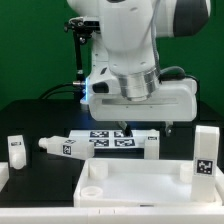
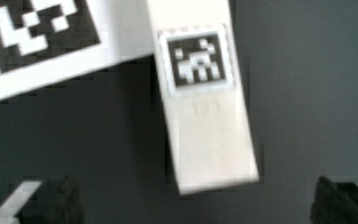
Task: Assemble desk
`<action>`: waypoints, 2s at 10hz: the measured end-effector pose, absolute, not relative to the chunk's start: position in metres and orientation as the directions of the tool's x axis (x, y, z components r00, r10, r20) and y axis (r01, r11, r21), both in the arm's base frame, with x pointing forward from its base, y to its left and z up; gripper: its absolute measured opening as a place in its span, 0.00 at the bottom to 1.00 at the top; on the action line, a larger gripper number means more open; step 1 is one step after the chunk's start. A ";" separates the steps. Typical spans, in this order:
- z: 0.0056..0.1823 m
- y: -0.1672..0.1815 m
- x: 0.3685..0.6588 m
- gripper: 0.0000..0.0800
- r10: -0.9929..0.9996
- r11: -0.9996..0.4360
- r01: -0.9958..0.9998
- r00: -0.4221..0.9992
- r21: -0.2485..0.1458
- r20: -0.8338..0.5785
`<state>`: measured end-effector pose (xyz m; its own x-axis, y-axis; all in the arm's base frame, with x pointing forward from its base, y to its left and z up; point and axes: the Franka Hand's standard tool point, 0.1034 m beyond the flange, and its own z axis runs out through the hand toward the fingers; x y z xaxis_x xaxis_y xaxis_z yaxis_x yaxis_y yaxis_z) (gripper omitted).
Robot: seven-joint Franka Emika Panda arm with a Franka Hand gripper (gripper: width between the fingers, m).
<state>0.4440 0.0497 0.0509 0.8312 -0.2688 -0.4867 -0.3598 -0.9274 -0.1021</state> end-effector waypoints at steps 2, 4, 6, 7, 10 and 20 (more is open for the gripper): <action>0.044 0.051 0.438 0.81 -0.247 -0.925 -0.367 0.773 -0.094 -0.585; 0.036 0.062 0.438 0.81 -0.217 -0.929 -0.361 0.708 -0.080 -0.672; 0.041 0.068 0.436 0.81 -0.085 -0.945 -0.288 0.672 -0.154 -0.736; 0.037 0.066 0.433 0.81 -0.078 -0.946 -0.285 0.667 -0.157 -0.741; 0.035 0.065 0.432 0.81 -0.105 -0.943 -0.305 0.656 -0.135 -0.747; 0.007 0.064 0.410 0.35 -0.237 -0.919 -0.393 0.539 0.007 -0.808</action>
Offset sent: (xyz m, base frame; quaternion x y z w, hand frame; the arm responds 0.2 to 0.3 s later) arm 0.0062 0.0258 -0.0071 -0.0159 -0.1522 0.0085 0.9882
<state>0.4101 0.0639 0.0068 0.5390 -0.2368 -0.8084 -0.3933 -0.9194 0.0070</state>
